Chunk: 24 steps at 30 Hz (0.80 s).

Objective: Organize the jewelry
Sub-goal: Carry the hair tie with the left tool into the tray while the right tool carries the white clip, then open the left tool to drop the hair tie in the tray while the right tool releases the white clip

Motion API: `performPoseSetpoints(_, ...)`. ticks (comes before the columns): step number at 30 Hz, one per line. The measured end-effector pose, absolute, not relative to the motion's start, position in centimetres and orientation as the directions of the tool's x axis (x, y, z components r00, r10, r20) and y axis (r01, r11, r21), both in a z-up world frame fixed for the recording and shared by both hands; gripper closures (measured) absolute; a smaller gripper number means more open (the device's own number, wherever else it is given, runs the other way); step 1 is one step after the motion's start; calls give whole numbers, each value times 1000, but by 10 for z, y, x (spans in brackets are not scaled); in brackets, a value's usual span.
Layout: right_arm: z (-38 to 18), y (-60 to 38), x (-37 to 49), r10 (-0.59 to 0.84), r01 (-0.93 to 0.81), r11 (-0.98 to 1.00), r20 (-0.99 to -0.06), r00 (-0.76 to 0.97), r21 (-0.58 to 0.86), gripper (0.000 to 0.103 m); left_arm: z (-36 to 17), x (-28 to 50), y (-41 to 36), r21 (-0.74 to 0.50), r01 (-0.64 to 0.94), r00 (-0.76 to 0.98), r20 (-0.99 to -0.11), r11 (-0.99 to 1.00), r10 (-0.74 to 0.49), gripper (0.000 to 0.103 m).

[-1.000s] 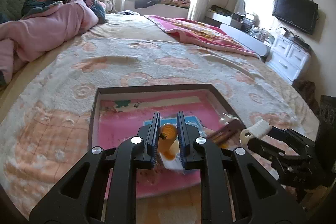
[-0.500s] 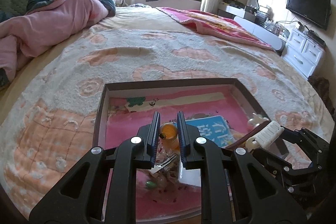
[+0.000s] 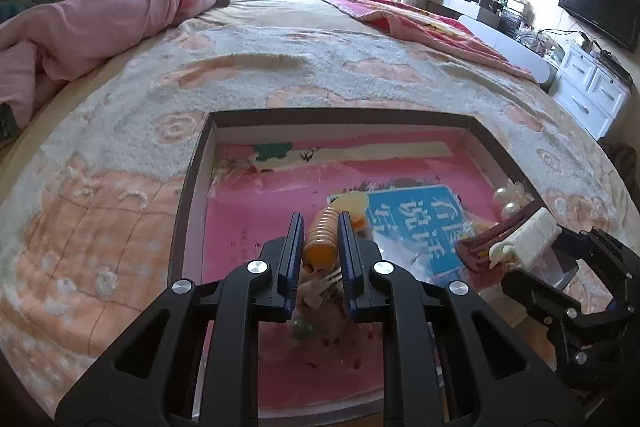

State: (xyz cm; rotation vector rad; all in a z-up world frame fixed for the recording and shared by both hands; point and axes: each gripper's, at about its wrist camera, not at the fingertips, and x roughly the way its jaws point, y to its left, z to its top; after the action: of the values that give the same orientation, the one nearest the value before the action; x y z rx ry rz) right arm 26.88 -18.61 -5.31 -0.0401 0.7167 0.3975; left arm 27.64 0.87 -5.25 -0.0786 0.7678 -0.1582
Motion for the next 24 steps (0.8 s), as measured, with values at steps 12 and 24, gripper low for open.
performPoseSetpoints(12,-51,-186,258,353,-367,923,-638,684,118,15,-56,261,13,-151,114,697,-692,982,-188,75)
performPoseSetpoints(24,-45,-204,237,311,-305,945,-616,724,118,8,-49,227,19,-159,107,714,-674,981,-188,43)
